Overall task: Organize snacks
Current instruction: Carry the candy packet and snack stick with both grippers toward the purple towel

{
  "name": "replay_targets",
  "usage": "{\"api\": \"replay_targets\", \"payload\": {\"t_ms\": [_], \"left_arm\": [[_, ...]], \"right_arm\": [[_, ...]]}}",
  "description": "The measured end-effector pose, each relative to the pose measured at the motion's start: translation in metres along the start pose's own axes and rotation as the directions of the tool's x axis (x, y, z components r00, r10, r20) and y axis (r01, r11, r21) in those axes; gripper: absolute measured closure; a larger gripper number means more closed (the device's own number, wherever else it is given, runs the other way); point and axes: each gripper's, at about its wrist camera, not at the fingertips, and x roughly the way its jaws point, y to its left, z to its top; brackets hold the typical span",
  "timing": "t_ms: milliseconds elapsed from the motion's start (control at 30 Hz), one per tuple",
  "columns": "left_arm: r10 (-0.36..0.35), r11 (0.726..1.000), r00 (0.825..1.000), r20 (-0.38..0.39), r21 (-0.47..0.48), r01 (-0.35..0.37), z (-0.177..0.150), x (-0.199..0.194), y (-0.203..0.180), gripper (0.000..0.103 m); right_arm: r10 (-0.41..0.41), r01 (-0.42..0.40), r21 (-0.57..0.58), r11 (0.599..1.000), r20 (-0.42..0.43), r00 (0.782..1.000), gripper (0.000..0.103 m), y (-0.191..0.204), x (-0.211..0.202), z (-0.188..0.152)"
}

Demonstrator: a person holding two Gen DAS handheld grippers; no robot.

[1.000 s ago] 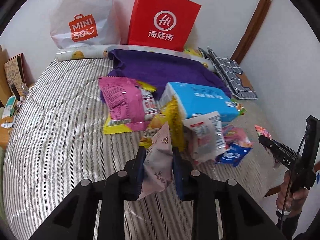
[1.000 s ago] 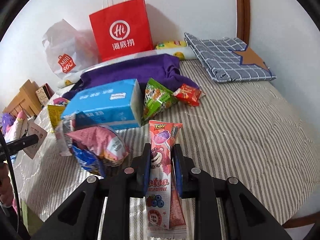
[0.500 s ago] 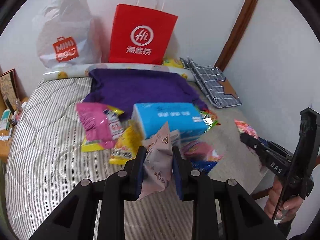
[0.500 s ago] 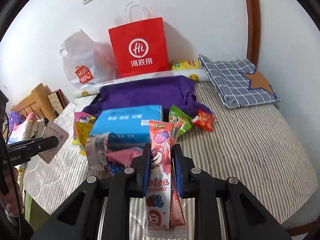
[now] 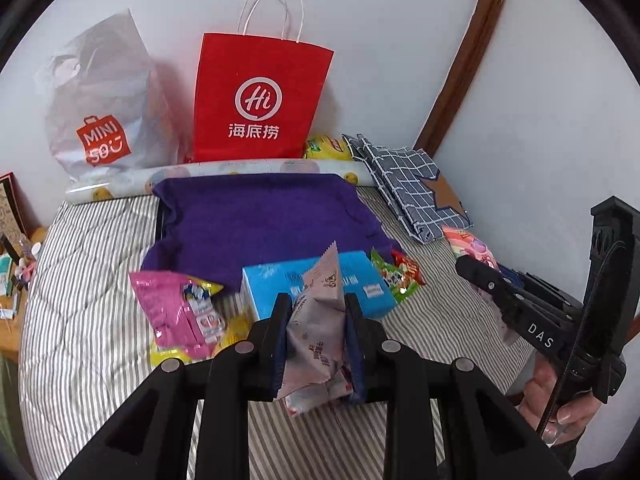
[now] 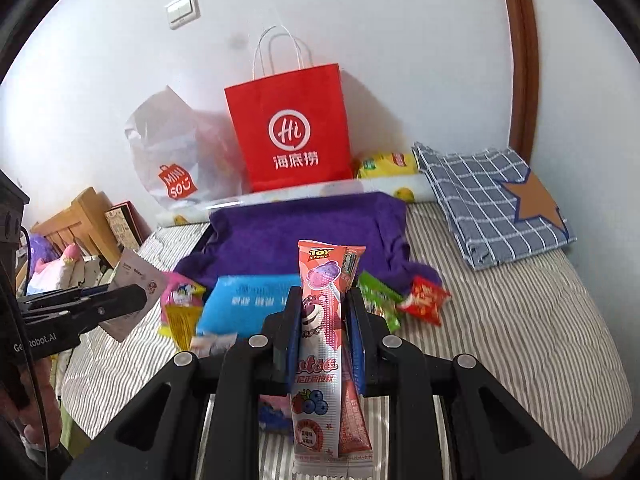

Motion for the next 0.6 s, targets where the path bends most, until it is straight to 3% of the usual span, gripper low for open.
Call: {"api": "replay_targets", "payload": {"t_ms": [367,600], "left_arm": [[-0.007,1.000,1.000,-0.008,-0.027,0.007,0.036,0.016,0.015,0.078],[0.030,0.999,0.999,0.015,-0.033,-0.030,0.069,0.022,0.033,0.078]], "right_arm": [[0.017,-0.017,-0.016,1.000,0.016,1.000,0.081,0.008,0.028,0.044],[0.047,-0.046,-0.040,0.998,0.028,0.999,0.081,0.014,0.053,0.077]]}}
